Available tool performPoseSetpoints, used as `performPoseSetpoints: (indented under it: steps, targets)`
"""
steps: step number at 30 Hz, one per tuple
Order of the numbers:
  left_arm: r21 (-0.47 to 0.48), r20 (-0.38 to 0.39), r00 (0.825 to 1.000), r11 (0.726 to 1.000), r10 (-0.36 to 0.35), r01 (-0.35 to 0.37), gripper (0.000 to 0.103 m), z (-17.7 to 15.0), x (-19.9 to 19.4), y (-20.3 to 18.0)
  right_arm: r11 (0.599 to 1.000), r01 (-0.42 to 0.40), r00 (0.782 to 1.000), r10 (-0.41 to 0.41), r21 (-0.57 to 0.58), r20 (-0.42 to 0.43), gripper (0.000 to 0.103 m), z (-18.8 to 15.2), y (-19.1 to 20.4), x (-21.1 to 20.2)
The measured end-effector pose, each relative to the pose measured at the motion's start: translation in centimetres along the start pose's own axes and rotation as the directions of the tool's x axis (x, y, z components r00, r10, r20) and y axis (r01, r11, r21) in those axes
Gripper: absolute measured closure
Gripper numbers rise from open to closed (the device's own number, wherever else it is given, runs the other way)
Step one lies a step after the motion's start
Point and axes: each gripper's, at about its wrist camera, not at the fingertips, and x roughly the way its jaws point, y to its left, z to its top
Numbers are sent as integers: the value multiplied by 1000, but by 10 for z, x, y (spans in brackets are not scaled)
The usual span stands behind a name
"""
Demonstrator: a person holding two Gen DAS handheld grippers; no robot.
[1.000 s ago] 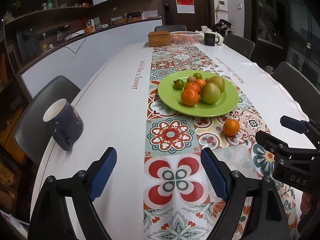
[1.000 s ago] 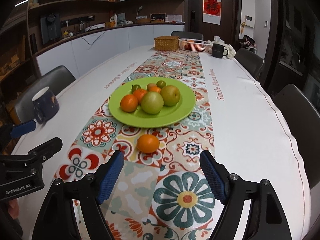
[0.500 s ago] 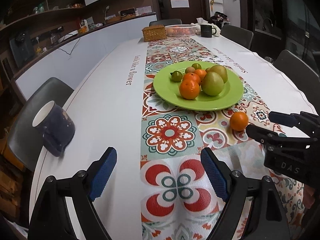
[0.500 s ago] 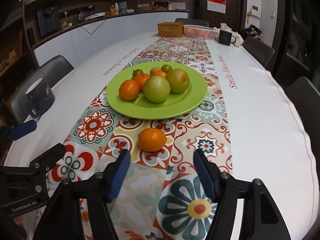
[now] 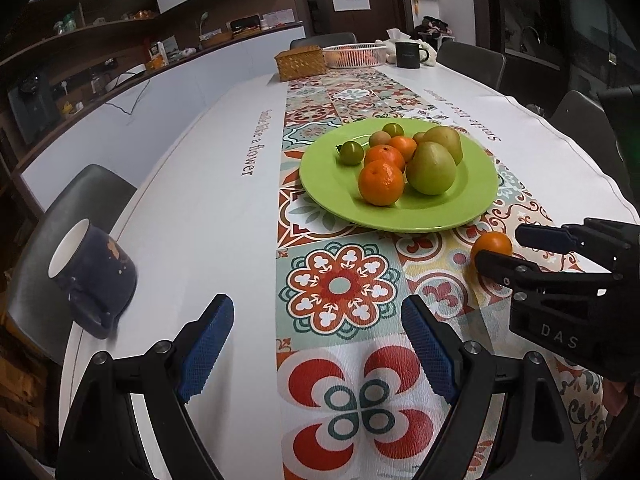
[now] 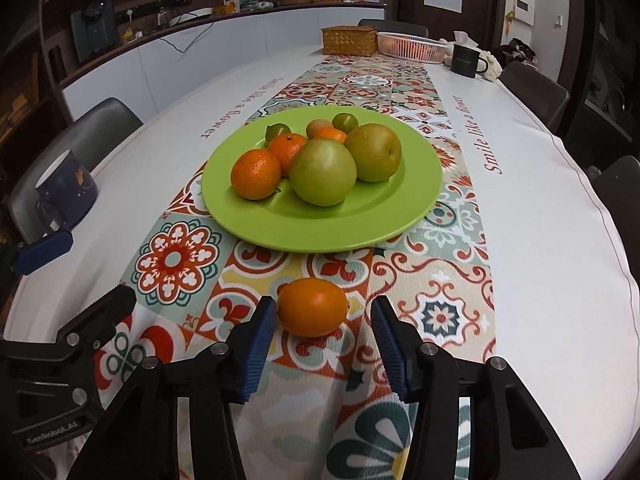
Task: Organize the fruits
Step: 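Move the right gripper to the last mandarin and close on it, then lower the mandarin onto the plate and open the right gripper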
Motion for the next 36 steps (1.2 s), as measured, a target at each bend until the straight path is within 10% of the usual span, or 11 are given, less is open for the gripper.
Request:
performPoseSetpoints:
  steps: [36]
  targets:
    - [-35,63,997,999,-33,35,17,21,-39,10,1000,-20,996,22,-24,91,63,17,8,-39]
